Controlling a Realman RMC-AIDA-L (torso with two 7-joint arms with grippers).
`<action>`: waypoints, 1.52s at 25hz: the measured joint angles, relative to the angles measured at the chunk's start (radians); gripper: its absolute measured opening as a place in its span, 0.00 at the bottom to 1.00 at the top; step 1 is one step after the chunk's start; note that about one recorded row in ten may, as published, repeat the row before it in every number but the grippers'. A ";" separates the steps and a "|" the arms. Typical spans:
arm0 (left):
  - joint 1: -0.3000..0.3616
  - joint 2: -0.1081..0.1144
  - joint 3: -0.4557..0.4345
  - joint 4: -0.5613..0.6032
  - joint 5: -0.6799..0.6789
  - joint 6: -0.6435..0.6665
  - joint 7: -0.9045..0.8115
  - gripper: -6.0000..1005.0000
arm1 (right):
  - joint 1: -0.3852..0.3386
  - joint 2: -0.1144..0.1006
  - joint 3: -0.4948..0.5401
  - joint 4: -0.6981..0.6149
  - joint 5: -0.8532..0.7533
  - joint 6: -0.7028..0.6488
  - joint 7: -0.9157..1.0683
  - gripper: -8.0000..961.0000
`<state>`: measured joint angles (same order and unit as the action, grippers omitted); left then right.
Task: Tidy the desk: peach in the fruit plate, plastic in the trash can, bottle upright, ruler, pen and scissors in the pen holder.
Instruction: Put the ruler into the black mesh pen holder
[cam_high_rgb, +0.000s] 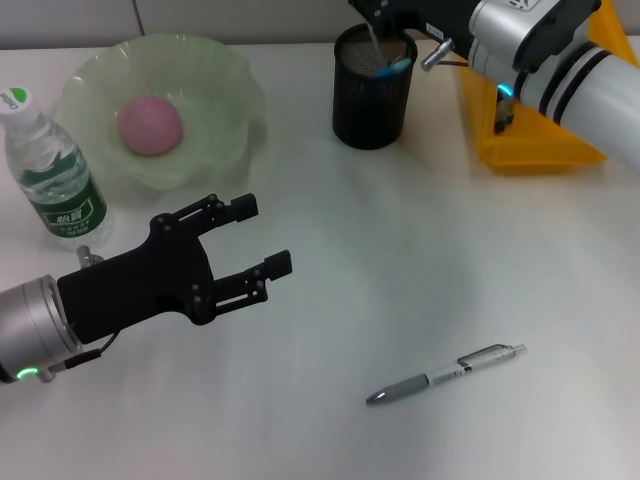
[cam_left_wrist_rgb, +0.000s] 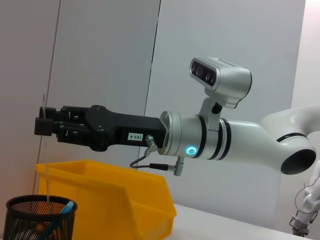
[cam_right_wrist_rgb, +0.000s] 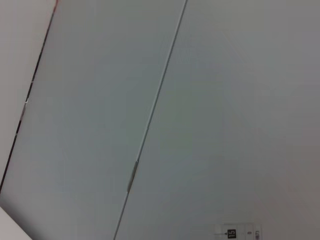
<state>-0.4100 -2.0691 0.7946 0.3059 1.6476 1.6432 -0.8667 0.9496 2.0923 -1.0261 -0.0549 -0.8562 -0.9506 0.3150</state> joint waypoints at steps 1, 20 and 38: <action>-0.001 0.000 0.000 0.000 0.000 0.001 0.000 0.78 | 0.000 0.000 0.000 0.000 0.001 0.000 0.000 0.42; -0.012 0.001 0.000 0.002 0.000 0.004 0.000 0.78 | -0.006 0.000 -0.002 -0.008 0.003 0.009 0.014 0.57; -0.012 0.001 0.000 0.002 0.001 0.006 0.000 0.78 | -0.014 0.000 -0.006 -0.010 0.002 -0.007 0.032 0.82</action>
<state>-0.4219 -2.0677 0.7946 0.3084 1.6482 1.6490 -0.8667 0.9360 2.0923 -1.0326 -0.0646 -0.8543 -0.9581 0.3471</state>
